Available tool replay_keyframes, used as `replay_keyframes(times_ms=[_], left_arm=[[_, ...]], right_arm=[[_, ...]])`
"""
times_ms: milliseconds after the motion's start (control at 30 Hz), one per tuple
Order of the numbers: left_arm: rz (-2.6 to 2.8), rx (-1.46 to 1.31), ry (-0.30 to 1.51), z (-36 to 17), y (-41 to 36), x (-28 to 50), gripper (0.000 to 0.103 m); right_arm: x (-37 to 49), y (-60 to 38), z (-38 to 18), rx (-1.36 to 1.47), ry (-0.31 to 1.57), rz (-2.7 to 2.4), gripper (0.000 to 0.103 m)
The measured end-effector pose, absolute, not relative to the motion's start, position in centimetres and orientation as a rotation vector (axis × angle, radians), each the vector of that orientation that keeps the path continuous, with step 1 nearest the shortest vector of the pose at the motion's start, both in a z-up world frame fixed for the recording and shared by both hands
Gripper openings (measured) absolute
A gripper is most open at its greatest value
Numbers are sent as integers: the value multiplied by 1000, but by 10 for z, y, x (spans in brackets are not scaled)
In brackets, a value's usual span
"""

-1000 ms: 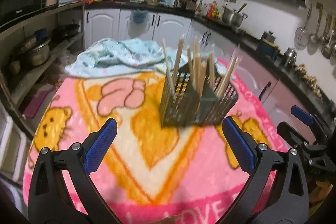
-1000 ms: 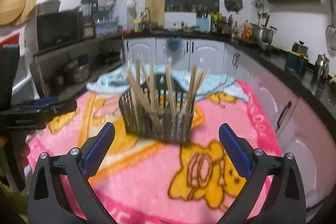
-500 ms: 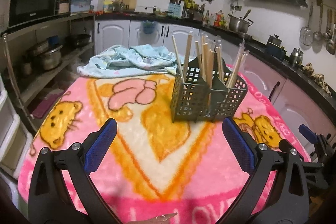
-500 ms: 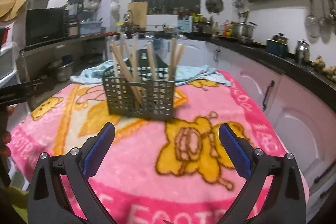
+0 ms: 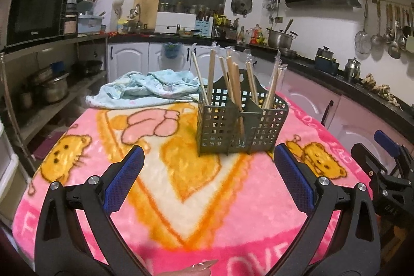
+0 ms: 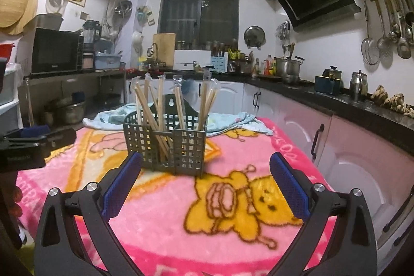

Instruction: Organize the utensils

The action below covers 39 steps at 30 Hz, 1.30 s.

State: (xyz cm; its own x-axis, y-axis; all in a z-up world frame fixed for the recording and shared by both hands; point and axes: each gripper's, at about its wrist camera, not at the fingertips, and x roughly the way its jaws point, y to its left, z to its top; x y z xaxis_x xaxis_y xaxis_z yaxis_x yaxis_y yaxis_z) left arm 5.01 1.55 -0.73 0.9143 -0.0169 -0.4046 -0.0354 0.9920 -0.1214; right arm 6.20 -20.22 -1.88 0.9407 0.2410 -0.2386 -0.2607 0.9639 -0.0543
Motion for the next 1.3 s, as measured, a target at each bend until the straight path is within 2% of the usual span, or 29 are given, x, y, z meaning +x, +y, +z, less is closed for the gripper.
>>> replay_keyframes(times_ms=[1300], left_arm=[[4,-134,407,-9,13,49,92]], right_arm=[[61,-196,-24,-91,241,275,97]])
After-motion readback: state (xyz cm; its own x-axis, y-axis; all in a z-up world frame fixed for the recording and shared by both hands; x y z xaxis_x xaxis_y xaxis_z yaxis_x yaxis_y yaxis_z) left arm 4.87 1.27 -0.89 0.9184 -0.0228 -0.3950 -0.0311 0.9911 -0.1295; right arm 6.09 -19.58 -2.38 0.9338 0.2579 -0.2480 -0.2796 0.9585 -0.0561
